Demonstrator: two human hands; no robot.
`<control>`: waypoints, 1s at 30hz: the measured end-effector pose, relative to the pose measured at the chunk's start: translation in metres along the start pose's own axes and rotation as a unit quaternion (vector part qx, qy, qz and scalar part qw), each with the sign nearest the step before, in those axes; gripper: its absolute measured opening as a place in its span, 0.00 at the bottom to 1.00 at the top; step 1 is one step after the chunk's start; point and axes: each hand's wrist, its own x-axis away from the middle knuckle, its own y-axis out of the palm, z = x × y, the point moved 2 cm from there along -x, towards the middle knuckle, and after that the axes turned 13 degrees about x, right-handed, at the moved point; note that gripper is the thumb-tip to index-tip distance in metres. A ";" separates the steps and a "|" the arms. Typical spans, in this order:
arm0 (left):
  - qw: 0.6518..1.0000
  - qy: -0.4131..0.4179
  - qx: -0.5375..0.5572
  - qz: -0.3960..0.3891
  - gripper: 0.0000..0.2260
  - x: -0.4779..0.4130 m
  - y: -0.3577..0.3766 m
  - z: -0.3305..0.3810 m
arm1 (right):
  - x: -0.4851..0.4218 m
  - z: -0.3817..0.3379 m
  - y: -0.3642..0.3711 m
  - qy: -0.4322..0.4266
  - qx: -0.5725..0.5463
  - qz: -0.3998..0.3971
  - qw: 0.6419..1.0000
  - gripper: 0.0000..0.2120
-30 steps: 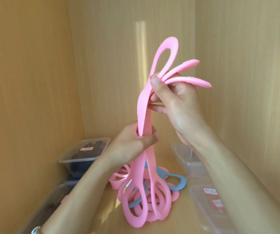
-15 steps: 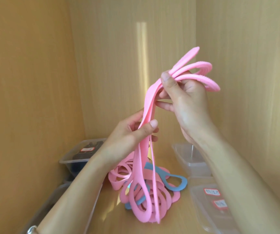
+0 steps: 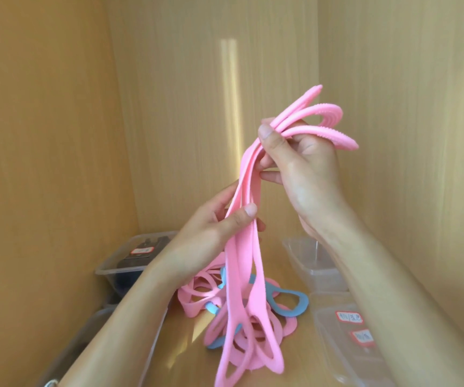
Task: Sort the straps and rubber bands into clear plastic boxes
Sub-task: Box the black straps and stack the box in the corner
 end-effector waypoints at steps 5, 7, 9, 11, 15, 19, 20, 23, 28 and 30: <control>0.999 -0.008 -0.031 0.024 0.10 0.000 0.008 -0.002 | 0.001 0.001 0.002 -0.006 0.013 0.008 1.000 0.07; 0.998 0.034 -0.053 0.026 0.09 0.000 0.011 0.000 | 0.001 0.000 0.001 -0.008 0.015 0.018 1.000 0.09; 0.997 0.049 -0.057 0.027 0.10 0.001 0.013 0.002 | 0.001 0.000 0.001 -0.010 0.012 0.027 1.000 0.10; 0.997 0.051 -0.048 0.023 0.14 0.002 0.012 0.002 | 0.001 0.000 0.002 -0.012 0.007 0.031 0.999 0.11; 0.997 0.046 -0.055 0.012 0.22 0.002 0.011 0.010 | 0.000 0.001 0.002 -0.015 0.004 0.044 0.999 0.14; 0.998 0.012 -0.061 -0.015 0.16 0.002 0.004 0.013 | -0.001 -0.001 0.001 -0.026 0.001 0.048 0.999 0.14; 0.998 0.005 -0.062 -0.025 0.12 0.003 0.003 0.013 | -0.001 -0.001 0.001 -0.027 0.003 0.051 0.998 0.14; 0.995 -0.016 -0.085 -0.044 0.22 0.000 0.000 0.007 | -0.001 -0.002 -0.002 -0.033 0.006 0.062 0.997 0.13; 0.992 -0.024 -0.126 -0.018 0.21 -0.001 0.002 0.001 | -0.004 -0.003 -0.008 -0.035 0.006 0.074 0.997 0.11; 0.990 -0.013 -0.140 0.012 0.17 -0.002 0.002 0.001 | -0.004 -0.004 -0.010 -0.039 0.003 0.074 0.996 0.09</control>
